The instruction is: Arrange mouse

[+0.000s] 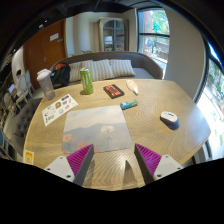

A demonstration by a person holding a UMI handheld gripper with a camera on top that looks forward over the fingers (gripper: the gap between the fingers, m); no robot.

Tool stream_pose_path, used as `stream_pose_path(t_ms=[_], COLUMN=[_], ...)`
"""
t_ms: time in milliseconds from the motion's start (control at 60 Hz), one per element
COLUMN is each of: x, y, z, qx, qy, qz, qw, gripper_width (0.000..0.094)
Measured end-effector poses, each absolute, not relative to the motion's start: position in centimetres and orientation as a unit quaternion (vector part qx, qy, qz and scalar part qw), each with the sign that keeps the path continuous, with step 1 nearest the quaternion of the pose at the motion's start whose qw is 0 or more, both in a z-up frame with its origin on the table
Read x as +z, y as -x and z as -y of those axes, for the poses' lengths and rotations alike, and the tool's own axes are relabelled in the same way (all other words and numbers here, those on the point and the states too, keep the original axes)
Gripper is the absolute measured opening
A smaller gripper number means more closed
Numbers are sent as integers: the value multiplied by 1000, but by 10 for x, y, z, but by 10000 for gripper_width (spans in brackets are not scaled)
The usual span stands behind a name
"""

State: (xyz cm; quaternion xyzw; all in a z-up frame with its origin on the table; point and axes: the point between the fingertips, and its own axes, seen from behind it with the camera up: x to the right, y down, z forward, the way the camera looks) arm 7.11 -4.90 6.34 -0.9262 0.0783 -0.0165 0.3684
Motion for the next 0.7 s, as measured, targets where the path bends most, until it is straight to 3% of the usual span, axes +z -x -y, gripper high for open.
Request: stream_pose_path(t_ms=[233, 517, 700], x=[49, 8, -14], y=[-140, -295, -346], z=[50, 48, 22], qx=[-37, -90, -74], qy=[924, 924, 926], qz=[-89, -86, -65], qw=[371, 363, 365], gripper_width=[841, 841, 834])
